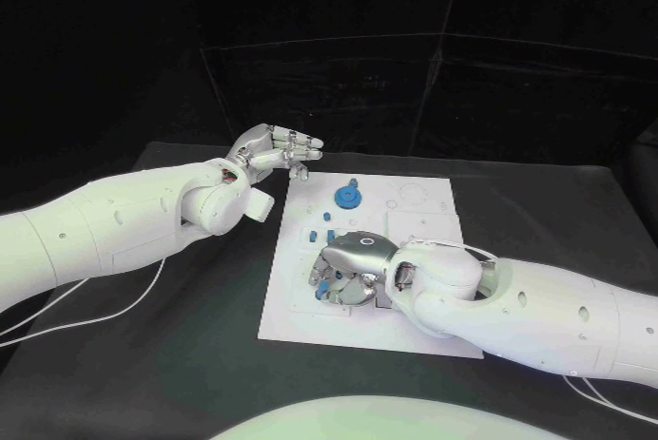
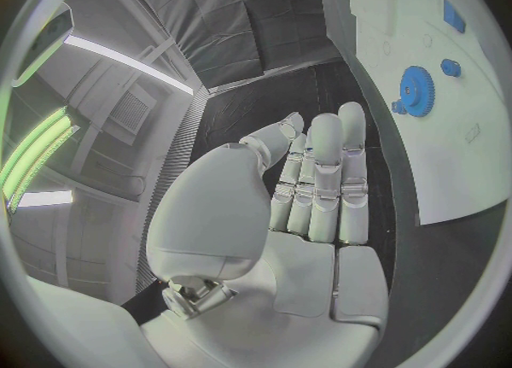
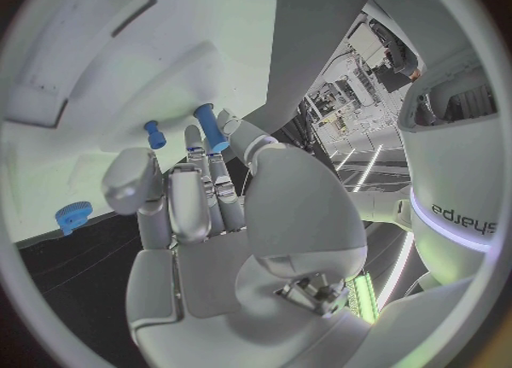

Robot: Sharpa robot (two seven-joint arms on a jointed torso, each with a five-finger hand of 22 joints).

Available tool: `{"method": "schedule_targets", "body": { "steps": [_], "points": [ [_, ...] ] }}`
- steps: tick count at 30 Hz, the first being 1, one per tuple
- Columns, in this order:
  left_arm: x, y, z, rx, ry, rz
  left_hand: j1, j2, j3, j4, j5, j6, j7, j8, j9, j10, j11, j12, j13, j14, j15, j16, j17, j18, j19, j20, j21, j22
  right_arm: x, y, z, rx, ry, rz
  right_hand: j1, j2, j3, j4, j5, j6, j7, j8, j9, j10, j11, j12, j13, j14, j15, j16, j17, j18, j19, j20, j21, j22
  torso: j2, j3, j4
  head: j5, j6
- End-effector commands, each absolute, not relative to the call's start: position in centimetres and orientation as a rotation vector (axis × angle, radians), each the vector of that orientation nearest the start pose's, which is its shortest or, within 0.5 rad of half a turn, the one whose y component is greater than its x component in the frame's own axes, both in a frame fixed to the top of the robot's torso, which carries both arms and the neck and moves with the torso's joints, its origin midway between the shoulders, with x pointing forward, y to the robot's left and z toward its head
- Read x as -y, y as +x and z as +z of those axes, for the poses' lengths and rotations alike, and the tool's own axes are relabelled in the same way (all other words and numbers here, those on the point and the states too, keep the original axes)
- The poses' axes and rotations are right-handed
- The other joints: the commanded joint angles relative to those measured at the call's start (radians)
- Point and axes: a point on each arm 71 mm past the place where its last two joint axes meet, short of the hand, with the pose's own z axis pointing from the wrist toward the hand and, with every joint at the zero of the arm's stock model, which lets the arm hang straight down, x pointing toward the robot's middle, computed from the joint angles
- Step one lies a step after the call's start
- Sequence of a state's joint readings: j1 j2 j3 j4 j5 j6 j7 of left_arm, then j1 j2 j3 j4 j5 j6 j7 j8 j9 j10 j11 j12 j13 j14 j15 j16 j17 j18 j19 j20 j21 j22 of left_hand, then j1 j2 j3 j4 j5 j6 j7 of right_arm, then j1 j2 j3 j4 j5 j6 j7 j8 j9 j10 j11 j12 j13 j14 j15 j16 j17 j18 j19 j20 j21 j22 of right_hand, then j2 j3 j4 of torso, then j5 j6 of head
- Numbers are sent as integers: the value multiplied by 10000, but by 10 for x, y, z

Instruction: Assemble the parts on the task board

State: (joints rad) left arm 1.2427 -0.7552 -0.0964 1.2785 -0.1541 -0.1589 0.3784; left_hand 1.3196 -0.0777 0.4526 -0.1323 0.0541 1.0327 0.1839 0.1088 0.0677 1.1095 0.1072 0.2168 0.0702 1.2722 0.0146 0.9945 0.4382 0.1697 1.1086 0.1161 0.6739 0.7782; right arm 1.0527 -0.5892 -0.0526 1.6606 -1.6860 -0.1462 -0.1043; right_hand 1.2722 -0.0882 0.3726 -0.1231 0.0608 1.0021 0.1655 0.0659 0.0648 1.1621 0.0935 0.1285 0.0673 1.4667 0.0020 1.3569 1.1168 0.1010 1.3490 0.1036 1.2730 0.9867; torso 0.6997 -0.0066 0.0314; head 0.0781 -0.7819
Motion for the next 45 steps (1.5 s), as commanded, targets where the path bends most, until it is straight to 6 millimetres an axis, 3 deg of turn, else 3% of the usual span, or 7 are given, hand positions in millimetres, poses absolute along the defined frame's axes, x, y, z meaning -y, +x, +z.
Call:
{"method": "schedule_targets", "body": {
  "steps": [1, 25, 33, 38, 45],
  "points": [
    [-229, 530, -188, -15210, -9170, -14828, 14, 52, -62, 3, -40, -78, 14, -12, -8, -52, 8, 44, -13, -35, 26, -52, -10, 131, -42, 15, -58, -15, 33, 388, -230, -17248, -5868, 9929, -45, -104, -160, 62, -52, -138, -22, -38, -2, 125, -36, 78, 12, 265, 16, 12, 36, 76, 6, 36, -16, 24, 3, 2, -1, 5, 0],
    [-229, 530, -189, -15222, -9180, -14816, 16, 63, -79, 4, -39, -91, 18, -5, -6, -69, 12, 56, -12, -35, 31, -62, -24, 132, -42, 19, -74, -25, 33, 387, -230, -17344, -5751, 10041, -19, -159, -577, 191, -52, -308, -51, -7, 19, -131, -20, 7, -26, 242, 11, -20, -56, 83, -30, 4, -62, -56, 0, 0, 9, 8, -10],
    [-230, 530, -189, -15235, -9193, -14800, 16, 63, -79, 4, -39, -91, 18, -5, -6, -69, 12, 56, -12, -35, 31, -62, -24, 132, -42, 19, -74, -25, 39, 390, -228, -16954, -5475, 9734, 203, -157, -1646, 348, 17, -578, 58, 4, 30, -1814, 211, -71, 21, -130, 188, -612, -1051, 352, -739, 161, -1068, -1653, 2, 7, -5, 15, -4],
    [-230, 530, -189, -15243, -9200, -14789, 16, 63, -79, 4, -39, -91, 18, -5, -6, -69, 12, 56, -12, -35, 31, -62, -24, 132, -42, 19, -74, -25, 45, 388, -225, -16660, -5346, 9802, 354, -50, -2061, 410, 24, -621, 70, 15, 36, -2069, 204, 263, 63, -157, 201, -664, -1149, 365, -754, 178, -1170, -1773, 4, 14, -3, 13, 3],
    [-232, 530, -189, -15231, -9215, -14754, 16, 63, -79, 4, -39, -91, 18, -5, -6, -69, 12, 56, -12, -35, 31, -62, -24, 132, -42, 19, -74, -25, 69, 382, -216, -16214, -5214, 10036, 447, -46, -2751, 536, 273, -626, 22, 31, 43, -2145, 146, 846, 113, -129, 153, -685, -1257, 380, -750, 142, -1270, -1891, -8, -2, -11, -125, 54]
  ]
}}
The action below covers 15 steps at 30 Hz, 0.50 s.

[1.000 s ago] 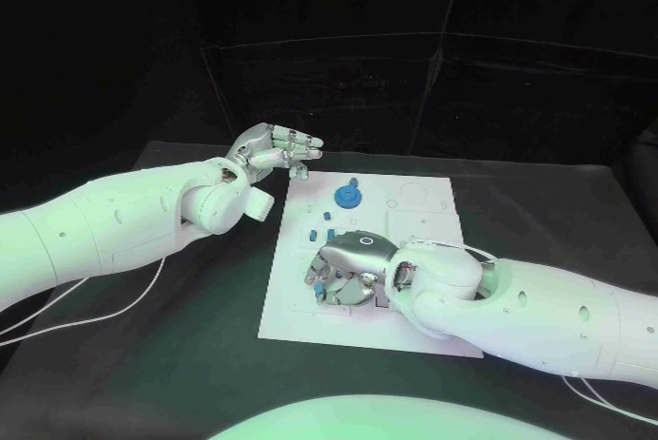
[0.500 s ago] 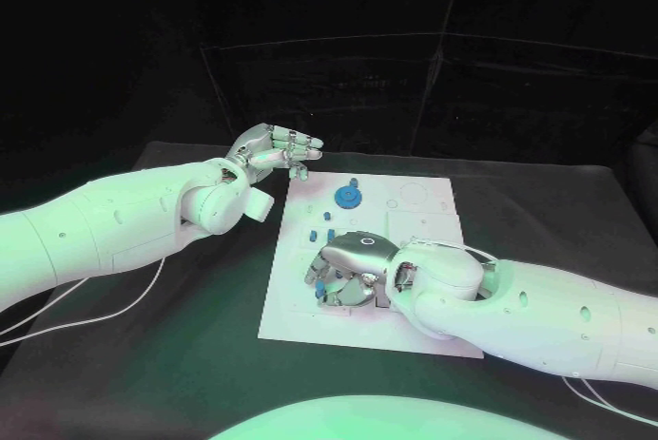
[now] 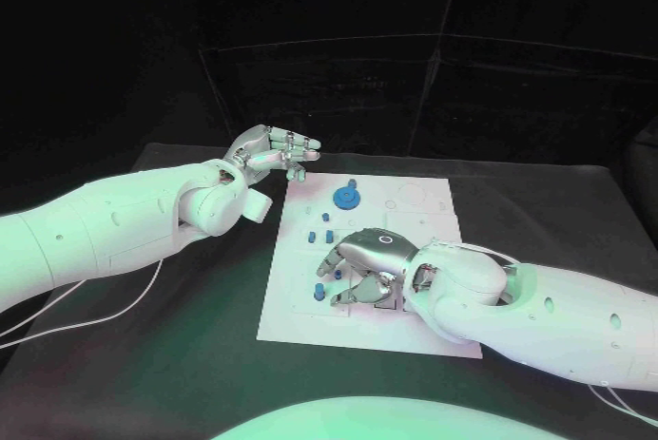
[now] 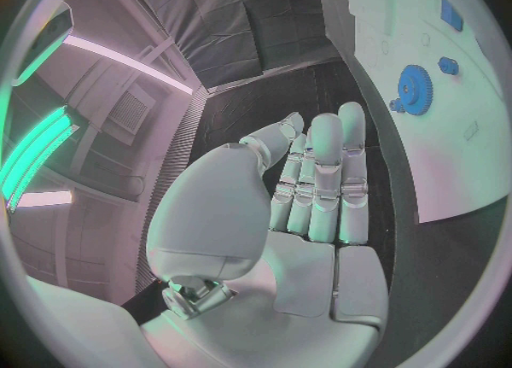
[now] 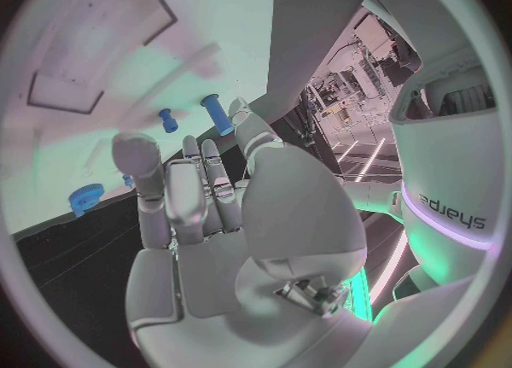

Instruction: Assemble the parts on the task board

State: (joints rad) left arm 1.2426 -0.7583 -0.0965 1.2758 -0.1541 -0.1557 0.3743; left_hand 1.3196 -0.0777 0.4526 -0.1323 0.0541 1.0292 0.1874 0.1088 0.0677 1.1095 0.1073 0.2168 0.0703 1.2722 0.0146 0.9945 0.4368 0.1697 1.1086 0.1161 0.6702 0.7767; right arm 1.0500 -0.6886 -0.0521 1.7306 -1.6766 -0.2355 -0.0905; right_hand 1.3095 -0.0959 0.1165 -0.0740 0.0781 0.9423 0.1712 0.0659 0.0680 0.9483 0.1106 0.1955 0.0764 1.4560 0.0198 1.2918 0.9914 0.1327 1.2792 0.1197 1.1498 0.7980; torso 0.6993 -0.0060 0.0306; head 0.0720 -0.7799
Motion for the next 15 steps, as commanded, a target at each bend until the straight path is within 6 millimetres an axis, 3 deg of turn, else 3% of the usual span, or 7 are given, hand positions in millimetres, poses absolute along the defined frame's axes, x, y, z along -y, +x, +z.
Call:
{"method": "schedule_targets", "body": {
  "steps": [1, 5, 8, 11, 15],
  "points": [
    [-232, 530, -189, -15228, -9217, -14749, 16, 63, -79, 4, -39, -56, -18, -5, -6, -69, 12, 57, -12, -35, 31, -62, -10, 131, -42, 19, -36, -10, 74, 382, -213, -16160, -5014, 10123, 74, 57, -292, 82, 179, 4, -46, 44, 17, 146, -59, 343, 54, 12, -46, 8, 62, 47, -2, -32, 9, 76, -3, -2, -3, -84, 50],
    [-233, 530, -189, -15223, -9222, -14736, 16, 63, -79, 4, -39, -56, -18, -5, -6, -69, 12, 57, -12, -35, 31, -62, -10, 131, -42, 19, -36, -10, 94, 385, -204, -16250, -3698, 10443, 64, 196, -574, 231, 424, -115, -31, -2, -6, 997, -144, 992, 198, 244, -122, 379, 705, -77, 365, -109, 455, 787, -8, -7, -8, -180, 92],
    [-233, 530, -189, -15219, -9230, -14717, 16, 63, -79, 4, -39, -56, -18, -5, -6, -69, 12, 57, -12, -35, 31, -62, -10, 131, -42, 19, -36, -10, 118, 391, -198, -16626, -2196, 10391, 26, 315, -701, 360, 590, 112, -7, 165, 52, 1765, -212, 1464, 366, 367, -166, 634, 1154, -180, 656, -140, 850, 1405, -17, -13, -38, -293, 139],
    [-234, 530, -189, -15207, -9245, -14681, 16, 63, -79, 4, -39, -56, -18, -5, -6, -69, 12, 57, -12, -35, 31, -62, -10, 131, -42, 19, -36, -10, 144, 397, -196, -17011, -1028, 9823, -90, 350, -913, 532, 675, 593, -245, 484, 147, 2583, -476, 2022, 654, 431, -357, 779, 1382, -233, 841, -269, 1114, 1790, -26, -14, -86, -518, 210],
    [-234, 530, -189, -15202, -9248, -14673, 16, 63, -79, 4, -39, -56, -18, -5, -6, -69, 12, 57, -12, -35, 31, -62, -10, 131, -42, 19, -36, -10, 176, 401, -198, -17549, -37, 8655, -305, 373, -1319, 891, 873, 877, -539, 748, 180, 3478, -823, 3107, 1458, 524, -649, 1020, 1779, -388, 1209, -558, 1656, 2674, -55, -27, -209, -751, 235]
  ]
}}
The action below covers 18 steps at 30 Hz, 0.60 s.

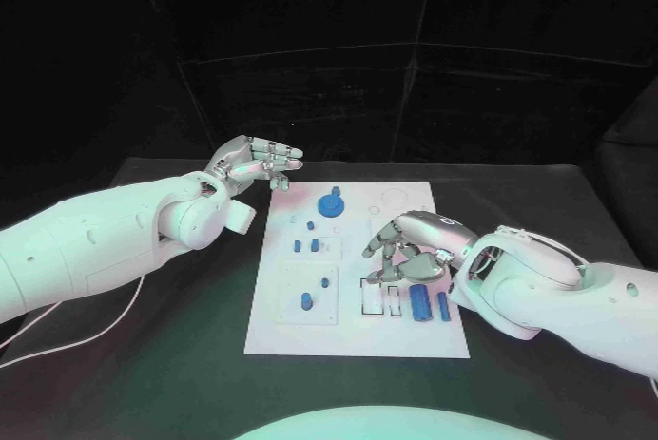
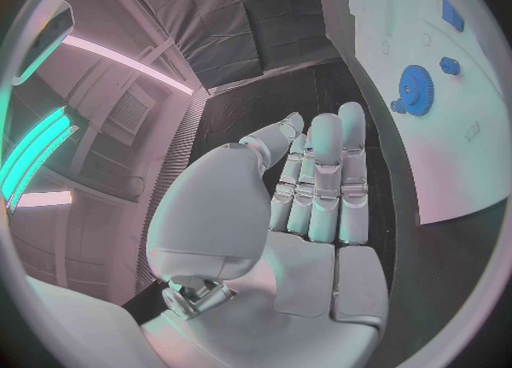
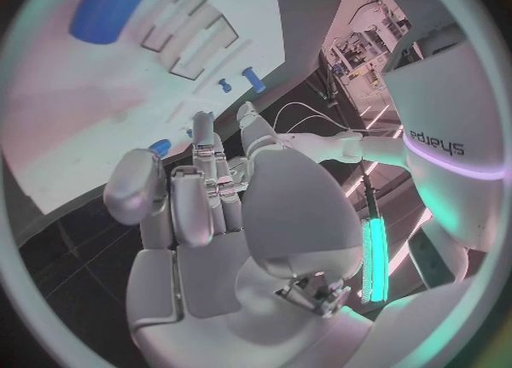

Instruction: Assemble the parts on the task board

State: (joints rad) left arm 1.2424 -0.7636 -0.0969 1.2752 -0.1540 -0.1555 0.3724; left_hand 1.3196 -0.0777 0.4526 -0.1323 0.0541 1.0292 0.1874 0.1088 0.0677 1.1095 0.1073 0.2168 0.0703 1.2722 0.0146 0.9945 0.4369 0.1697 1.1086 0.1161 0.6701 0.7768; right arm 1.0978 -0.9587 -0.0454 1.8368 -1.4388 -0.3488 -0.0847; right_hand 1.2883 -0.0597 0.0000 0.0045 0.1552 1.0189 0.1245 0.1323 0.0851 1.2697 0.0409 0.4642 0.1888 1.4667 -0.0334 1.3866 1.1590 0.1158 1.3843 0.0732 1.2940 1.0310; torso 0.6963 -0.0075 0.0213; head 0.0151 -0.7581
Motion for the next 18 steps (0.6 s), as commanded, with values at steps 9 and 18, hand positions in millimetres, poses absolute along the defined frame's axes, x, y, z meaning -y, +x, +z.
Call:
{"method": "schedule_targets", "body": {
  "steps": [9, 18],
  "points": [
    [-235, 529, -189, -15199, -9258, -14656, 4, 78, -98, 14, -40, -69, -10, 3, -4, -86, 20, 69, -12, -37, 36, -71, -24, 130, -41, 24, -51, -21, 238, 398, -205, -18603, 1626, 5665, -874, 203, -1543, 1518, 608, 241, -326, 1019, 361, 1902, -320, 9154, 10827, 631, -290, 898, 1656, -420, 533, -293, 914, 1510, -56, 20, -352, -336, 57],
    [-237, 529, -190, -15210, -9271, -14638, -1, 88, -100, 21, -40, -69, -10, 6, -3, -88, 20, 73, -11, -36, 37, -73, -27, 130, -40, 25, -54, -23, 248, 387, -213, -19348, 1611, 4821, -1090, -479, -1790, 2889, -243, 22, -345, 1541, 630, 1813, -315, 9270, 11135, 641, -286, 962, 1785, -429, 532, -285, 960, 1596, -76, 9, -375, -416, 23]
  ]
}}
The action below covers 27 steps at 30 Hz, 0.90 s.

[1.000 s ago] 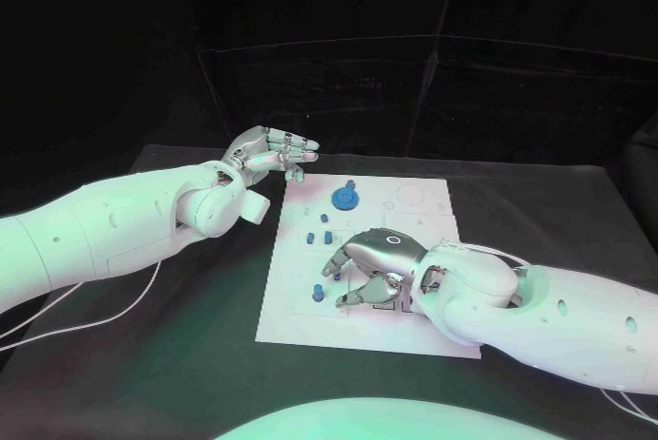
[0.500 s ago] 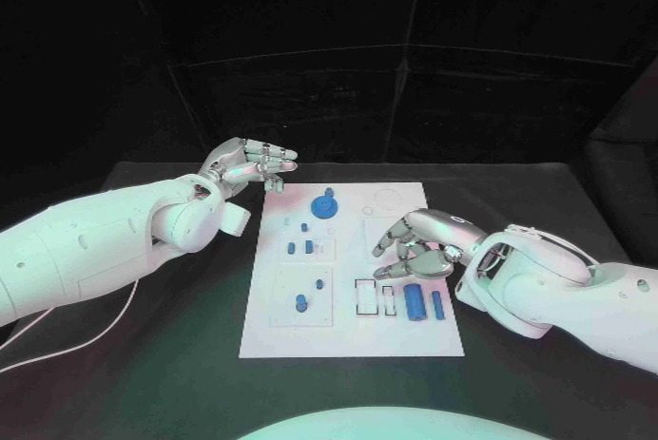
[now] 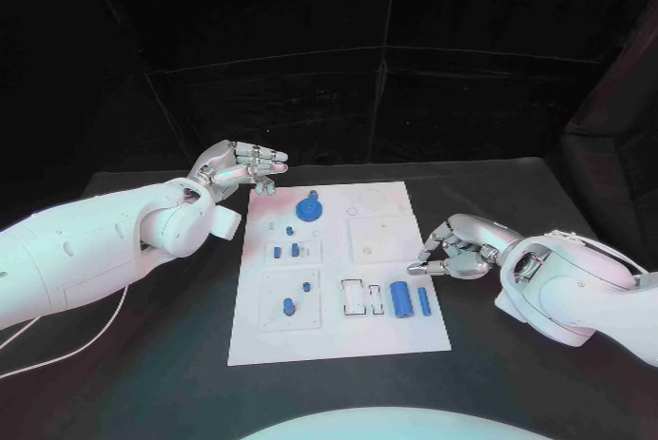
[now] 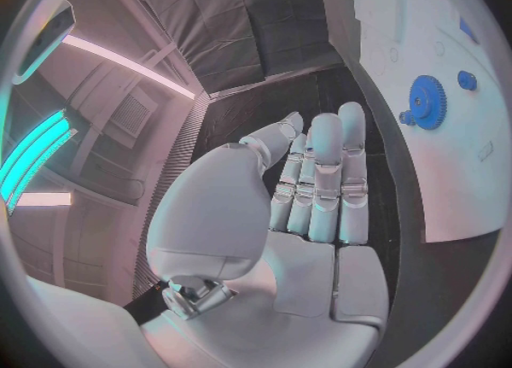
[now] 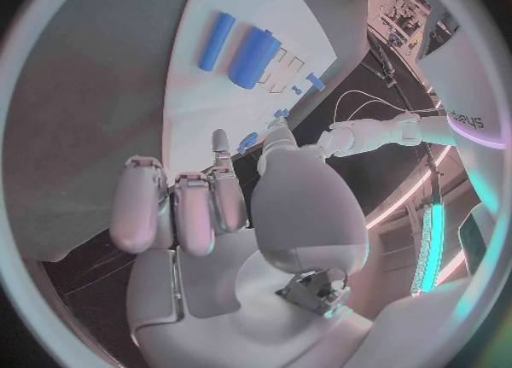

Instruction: Assemble the parts on the task board

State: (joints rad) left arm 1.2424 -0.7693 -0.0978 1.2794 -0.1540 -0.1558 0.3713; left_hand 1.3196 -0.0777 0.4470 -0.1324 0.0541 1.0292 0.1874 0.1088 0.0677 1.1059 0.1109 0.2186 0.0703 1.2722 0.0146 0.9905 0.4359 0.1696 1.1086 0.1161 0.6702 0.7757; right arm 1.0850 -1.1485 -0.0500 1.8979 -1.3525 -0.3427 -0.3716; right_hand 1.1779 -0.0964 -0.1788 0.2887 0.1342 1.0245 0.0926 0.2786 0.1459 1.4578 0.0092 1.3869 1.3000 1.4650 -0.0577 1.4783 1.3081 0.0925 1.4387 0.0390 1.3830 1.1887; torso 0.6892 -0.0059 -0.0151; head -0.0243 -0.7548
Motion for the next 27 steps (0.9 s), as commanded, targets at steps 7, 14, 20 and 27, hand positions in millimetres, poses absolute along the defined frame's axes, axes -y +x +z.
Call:
{"method": "schedule_targets", "body": {
  "steps": [7, 14, 20, 27],
  "points": [
    [-237, 529, -190, -15223, -9288, -14613, -1, 88, -44, 23, -40, -69, -10, 6, -3, -51, -17, 54, -11, -36, 37, -33, -17, 130, -40, 25, -55, -12, 241, 381, -221, -19660, 939, 4467, -34, -116, 69, 50, 207, -46, -87, 433, 251, 394, -48, 747, 1093, 753, -81, 269, 845, -273, 136, 15, 284, 445, -7, -18, -20, -44, 1],
    [-239, 529, -191, -15228, -9310, -14583, -1, 88, -44, 23, -40, -69, -10, 6, -3, -51, -17, 54, -11, -36, 37, -33, -17, 130, -40, 25, -55, -12, 232, 378, -226, -19893, 552, 4488, -70, -133, 79, 50, 221, -60, -106, 555, 336, 467, -65, 862, 1272, 767, -91, 311, 944, -291, 169, 5, 338, 548, 3, -26, -10, -50, 6],
    [-238, 528, -192, -15254, -9318, -14596, -4, 96, -46, 27, -39, -70, -11, 9, -3, -54, -17, 57, -11, -35, 38, -34, -19, 130, -40, 26, -58, -15, 224, 378, -230, -19950, 298, 4586, 49, -30, 149, 33, 492, -159, -110, 709, 458, 469, -69, 878, 1326, 767, -96, 327, 975, -295, 169, -2, 356, 578, 16, -12, -7, -16, 44],
    [-238, 528, -192, -15287, -9337, -14590, -4, 96, -46, 27, -39, -70, -11, 9, -3, -54, -17, 57, -11, -35, 38, -34, -19, 130, -40, 26, -58, -15, 221, 381, -236, -20203, 167, 4421, 77, 28, 161, 30, 595, -165, -123, 807, 530, 526, -77, 962, 1459, 776, -99, 352, 1039, -304, 182, -3, 383, 632, 15, -31, 1, -21, 11]
  ]
}}
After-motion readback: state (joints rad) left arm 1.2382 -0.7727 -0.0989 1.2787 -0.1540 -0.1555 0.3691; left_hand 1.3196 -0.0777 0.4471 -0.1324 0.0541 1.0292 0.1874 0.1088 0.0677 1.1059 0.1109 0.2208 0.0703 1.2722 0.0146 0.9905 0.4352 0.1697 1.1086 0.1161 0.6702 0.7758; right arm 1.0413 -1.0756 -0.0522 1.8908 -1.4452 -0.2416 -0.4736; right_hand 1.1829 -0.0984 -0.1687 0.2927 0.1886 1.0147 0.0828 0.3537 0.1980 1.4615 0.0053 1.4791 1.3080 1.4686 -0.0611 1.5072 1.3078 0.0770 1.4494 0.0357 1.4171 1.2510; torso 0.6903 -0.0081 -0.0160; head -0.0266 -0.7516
